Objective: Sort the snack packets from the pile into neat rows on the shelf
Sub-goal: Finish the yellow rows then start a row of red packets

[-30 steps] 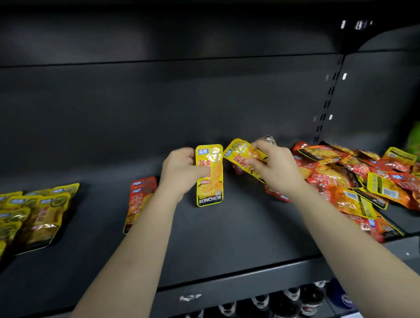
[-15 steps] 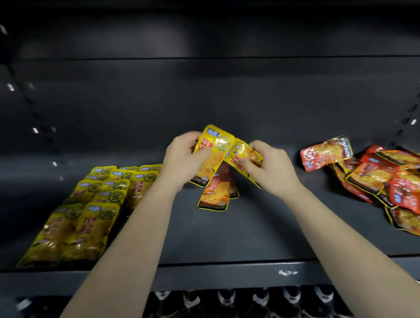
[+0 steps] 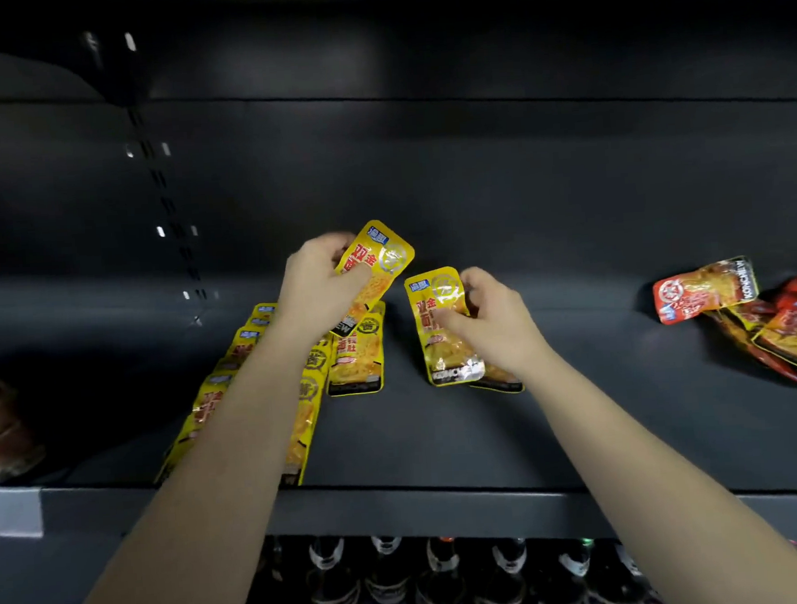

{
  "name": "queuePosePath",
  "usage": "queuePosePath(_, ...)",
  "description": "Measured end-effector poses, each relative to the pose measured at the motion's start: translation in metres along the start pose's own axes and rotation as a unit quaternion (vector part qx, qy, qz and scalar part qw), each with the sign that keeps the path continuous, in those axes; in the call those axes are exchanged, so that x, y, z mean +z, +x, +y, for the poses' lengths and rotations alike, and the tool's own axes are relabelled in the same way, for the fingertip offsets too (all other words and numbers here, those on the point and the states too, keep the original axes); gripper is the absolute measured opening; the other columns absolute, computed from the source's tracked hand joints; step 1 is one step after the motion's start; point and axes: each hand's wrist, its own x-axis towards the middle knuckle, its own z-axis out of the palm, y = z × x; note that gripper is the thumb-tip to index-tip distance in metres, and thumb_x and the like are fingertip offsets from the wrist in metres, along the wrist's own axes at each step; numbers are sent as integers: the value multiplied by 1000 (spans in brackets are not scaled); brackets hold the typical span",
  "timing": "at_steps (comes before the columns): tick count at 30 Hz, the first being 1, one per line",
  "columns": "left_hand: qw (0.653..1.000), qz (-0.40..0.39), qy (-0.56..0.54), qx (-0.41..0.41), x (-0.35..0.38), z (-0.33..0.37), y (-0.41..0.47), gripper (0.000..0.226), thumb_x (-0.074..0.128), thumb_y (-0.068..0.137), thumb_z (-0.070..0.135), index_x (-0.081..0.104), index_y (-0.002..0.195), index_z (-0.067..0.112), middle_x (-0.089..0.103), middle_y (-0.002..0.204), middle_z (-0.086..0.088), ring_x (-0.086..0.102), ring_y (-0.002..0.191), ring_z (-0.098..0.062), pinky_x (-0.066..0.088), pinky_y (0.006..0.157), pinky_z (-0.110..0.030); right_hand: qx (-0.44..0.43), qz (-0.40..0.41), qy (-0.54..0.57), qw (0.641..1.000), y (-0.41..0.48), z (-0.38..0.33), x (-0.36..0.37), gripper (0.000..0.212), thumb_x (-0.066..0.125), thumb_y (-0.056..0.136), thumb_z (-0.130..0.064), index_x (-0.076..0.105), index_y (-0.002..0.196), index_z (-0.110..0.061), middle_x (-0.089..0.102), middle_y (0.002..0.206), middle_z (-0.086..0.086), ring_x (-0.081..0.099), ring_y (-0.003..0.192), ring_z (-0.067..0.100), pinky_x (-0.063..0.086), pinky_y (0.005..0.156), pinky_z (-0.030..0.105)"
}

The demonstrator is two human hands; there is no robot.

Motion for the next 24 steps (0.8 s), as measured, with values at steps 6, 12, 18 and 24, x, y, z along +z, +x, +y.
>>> queuePosePath(6, 999, 12, 42, 21, -18, -15, 1, 15, 59, 84, 14, 68, 96, 15, 71, 82, -5, 67, 78, -25, 55, 71, -44, 71, -89, 186, 976, 2, -10, 37, 24, 72, 82, -14, 52, 92, -21, 72, 81, 3, 69, 69, 13, 56, 65, 29)
queuePosePath(12, 999, 9, 35, 22, -29, -27, 1, 16, 59, 85, 13, 66, 97, 19, 70, 83, -3, 68, 77, -22, 57, 70, -45, 113, -91, 128, 981, 5, -19, 69, 19, 71, 85, -19, 54, 89, -15, 66, 86, 9, 58, 64, 16, 42, 43, 21)
queuePosePath(18, 999, 1, 36, 27, -36, -30, 3, 16, 59, 86, 15, 66, 100, 19, 70, 86, -1, 67, 79, -18, 57, 73, -41, 140, -76, 83, 984, 8, -18, 85, 29, 79, 78, -18, 61, 97, -5, 67, 91, 10, 59, 62, 15, 45, 44, 22)
queuePosePath(24, 999, -2, 34, 22, -38, -34, 5, 16, 60, 88, 17, 65, 102, 20, 70, 88, 0, 67, 80, -15, 57, 75, -40, 114, -75, 14, 991, 1, -22, 87, 23, 80, 77, -26, 61, 83, -15, 62, 77, -5, 56, 60, 10, 47, 61, 28)
